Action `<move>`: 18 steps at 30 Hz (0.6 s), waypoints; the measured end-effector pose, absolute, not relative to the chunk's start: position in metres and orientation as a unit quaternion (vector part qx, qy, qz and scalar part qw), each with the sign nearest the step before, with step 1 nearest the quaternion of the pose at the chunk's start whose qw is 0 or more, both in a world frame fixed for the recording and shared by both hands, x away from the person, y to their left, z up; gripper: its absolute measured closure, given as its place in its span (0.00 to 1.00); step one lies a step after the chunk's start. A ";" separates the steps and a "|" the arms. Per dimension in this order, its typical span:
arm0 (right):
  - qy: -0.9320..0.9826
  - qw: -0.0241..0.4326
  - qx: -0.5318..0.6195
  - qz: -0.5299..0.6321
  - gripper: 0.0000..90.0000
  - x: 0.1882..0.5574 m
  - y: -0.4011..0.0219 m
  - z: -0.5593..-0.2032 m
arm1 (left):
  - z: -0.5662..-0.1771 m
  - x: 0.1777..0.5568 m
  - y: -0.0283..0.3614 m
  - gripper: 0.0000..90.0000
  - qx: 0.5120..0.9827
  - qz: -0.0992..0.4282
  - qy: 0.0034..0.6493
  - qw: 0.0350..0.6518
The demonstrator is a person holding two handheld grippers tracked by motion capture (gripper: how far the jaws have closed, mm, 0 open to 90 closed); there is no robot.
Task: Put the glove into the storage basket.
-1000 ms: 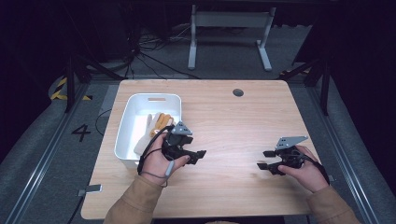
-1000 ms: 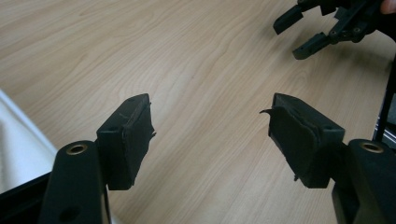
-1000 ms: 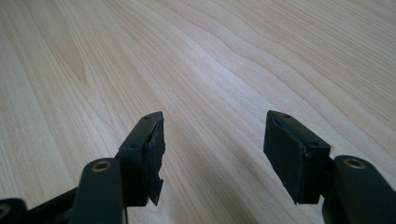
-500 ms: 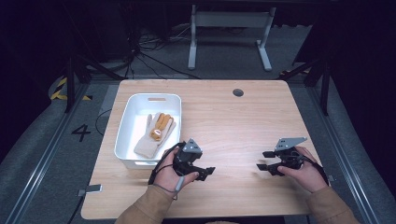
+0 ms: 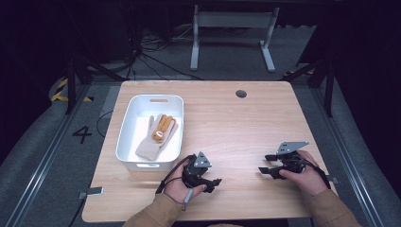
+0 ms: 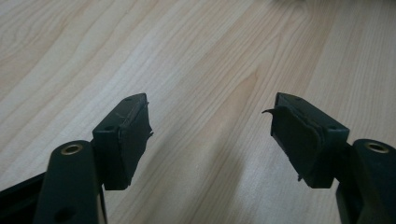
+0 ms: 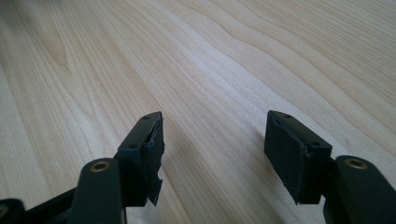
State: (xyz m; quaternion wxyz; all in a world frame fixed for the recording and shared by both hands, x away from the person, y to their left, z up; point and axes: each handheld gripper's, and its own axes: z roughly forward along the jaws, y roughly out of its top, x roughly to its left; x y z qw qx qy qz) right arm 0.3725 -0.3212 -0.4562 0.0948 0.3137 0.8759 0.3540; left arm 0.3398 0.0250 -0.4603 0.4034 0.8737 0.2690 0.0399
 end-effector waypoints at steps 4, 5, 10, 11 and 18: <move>0.875 0.103 0.312 0.356 0.43 0.371 -0.321 -0.457 | -0.468 0.340 0.021 0.31 0.883 0.032 0.265 0.386; 0.875 0.102 0.313 0.356 0.43 0.370 -0.321 -0.457 | -0.469 0.340 0.021 0.31 0.883 0.033 0.265 0.387; 0.873 0.108 0.311 0.361 0.43 0.369 -0.321 -0.458 | -0.468 0.342 0.021 0.30 0.884 0.031 0.263 0.386; 0.872 0.110 0.312 0.361 0.43 0.369 -0.321 -0.458 | -0.468 0.342 0.021 0.30 0.885 0.031 0.261 0.385; 0.873 0.114 0.311 0.359 0.43 0.368 -0.321 -0.459 | -0.468 0.340 0.020 0.29 0.886 0.044 0.257 0.383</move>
